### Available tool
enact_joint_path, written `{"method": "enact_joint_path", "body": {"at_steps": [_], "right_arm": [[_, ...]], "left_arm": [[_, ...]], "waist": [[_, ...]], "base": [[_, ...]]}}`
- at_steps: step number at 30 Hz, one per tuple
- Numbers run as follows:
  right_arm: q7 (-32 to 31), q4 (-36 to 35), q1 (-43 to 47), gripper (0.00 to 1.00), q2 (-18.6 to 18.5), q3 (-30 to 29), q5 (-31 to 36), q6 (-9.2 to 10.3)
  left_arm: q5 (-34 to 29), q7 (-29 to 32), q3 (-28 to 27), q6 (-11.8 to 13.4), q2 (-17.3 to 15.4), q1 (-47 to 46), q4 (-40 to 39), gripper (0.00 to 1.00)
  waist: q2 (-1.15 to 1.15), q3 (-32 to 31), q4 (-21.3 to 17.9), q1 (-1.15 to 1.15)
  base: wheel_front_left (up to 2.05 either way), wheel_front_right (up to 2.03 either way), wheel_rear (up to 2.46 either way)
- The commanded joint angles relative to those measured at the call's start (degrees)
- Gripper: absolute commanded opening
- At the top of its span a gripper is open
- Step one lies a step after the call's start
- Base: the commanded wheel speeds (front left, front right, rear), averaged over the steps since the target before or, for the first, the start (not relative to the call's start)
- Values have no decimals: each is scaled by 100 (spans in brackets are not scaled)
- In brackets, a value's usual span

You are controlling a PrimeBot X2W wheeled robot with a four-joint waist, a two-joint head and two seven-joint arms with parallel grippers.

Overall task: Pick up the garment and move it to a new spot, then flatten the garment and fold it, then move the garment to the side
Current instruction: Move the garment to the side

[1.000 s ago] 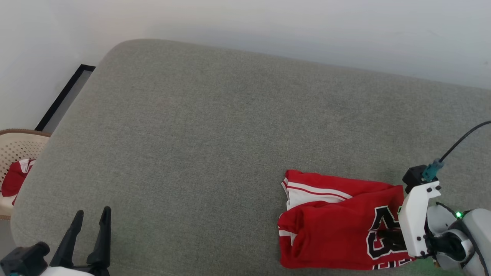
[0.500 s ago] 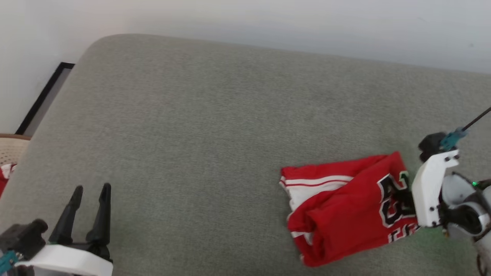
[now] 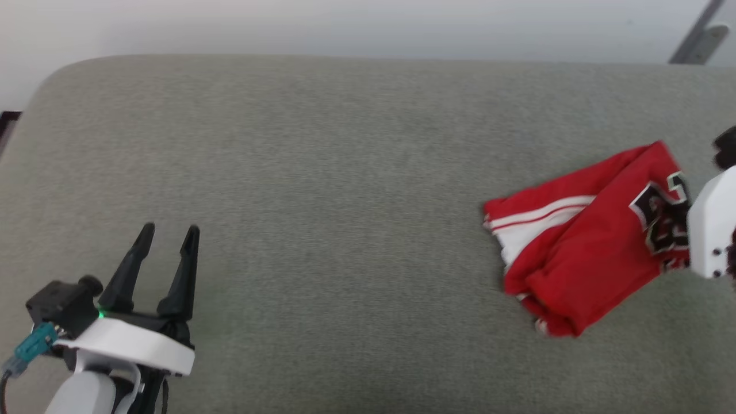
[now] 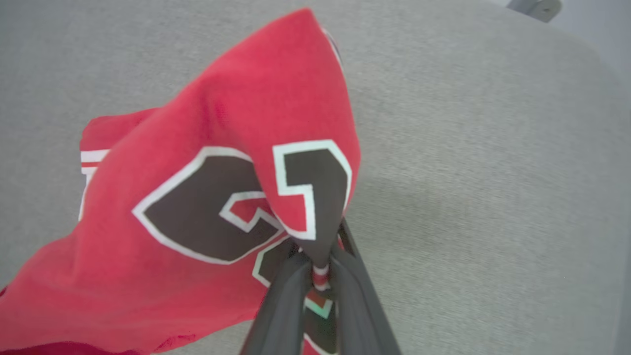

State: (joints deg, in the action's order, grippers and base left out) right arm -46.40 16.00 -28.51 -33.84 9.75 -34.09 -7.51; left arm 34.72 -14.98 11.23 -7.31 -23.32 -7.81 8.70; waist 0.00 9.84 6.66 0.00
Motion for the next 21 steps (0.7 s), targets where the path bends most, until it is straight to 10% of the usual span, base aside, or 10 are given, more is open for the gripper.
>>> {"method": "enact_joint_path", "body": {"at_steps": [1, 21], "right_arm": [[-1, -36, -86, 0, -1, -83, 85, 5], [931, 953, -1058, 0, -89, -1731, 1755, 5]], "left_arm": [[-25, -25, 16, -18, 8, -115, -10, 100], [-154, -25, 1075, -18, -119, -1446, -91, 100]], "waist": [[0, 90, -169, 0], [0, 934, -974, 0]], "base": [[0, 0, 0], [0, 0, 0]]}}
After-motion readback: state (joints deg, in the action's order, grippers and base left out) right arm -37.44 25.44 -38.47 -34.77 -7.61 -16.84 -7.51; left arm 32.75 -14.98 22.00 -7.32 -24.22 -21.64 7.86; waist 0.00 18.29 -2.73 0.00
